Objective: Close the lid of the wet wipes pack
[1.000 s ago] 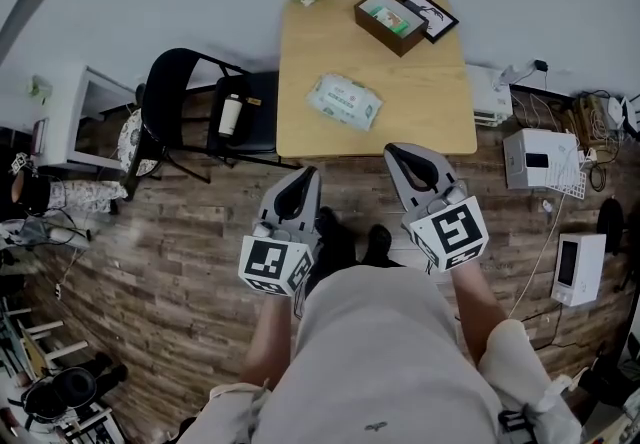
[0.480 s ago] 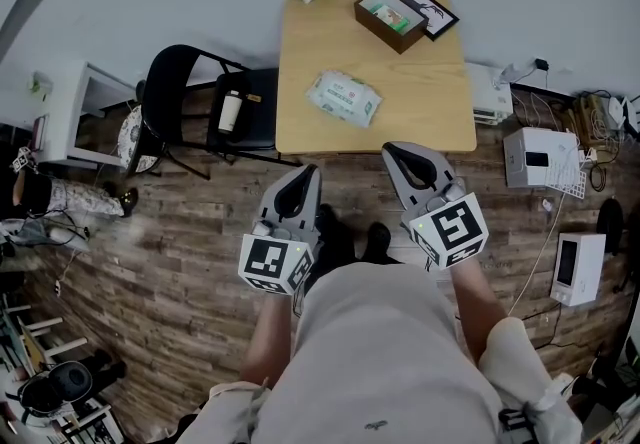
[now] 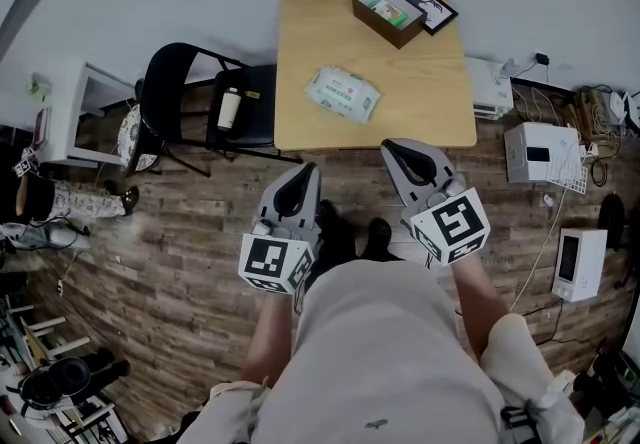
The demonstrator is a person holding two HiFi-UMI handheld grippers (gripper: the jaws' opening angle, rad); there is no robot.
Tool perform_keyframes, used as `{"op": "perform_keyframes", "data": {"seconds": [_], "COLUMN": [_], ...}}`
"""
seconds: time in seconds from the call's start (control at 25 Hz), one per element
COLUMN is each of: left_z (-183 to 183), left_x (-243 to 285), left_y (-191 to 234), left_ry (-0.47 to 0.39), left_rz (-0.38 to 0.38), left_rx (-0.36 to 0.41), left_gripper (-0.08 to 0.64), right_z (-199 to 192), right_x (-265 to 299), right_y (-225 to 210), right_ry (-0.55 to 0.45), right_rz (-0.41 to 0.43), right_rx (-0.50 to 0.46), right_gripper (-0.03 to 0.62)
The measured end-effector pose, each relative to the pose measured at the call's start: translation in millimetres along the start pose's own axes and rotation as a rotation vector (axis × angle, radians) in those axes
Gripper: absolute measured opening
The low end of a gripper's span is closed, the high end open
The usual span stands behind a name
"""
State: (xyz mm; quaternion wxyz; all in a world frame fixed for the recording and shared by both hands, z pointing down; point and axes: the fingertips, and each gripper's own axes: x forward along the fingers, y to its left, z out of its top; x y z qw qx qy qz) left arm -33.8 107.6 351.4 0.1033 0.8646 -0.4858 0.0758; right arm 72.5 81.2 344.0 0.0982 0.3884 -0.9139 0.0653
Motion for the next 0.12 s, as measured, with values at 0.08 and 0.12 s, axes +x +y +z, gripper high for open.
{"op": "perform_keyframes", "data": {"seconds": [0.08, 0.12], "left_z": [0.3, 0.3], "left_x": [1.4, 2.0], "left_y": [0.8, 1.1], "left_ry": [0.0, 0.0], "left_rz": [0.001, 0.001], "left_rx": [0.001, 0.001], "left_gripper": [0.008, 0.008], "right_z": [0.1, 0.2], "right_x": [1.1, 1.6], "right_y": [-0.9, -1.2], "right_ry": [0.0, 0.0], "right_rz": [0.002, 0.003], "right_rx": [-0.002, -0.004], "right_gripper": [0.0, 0.0]}}
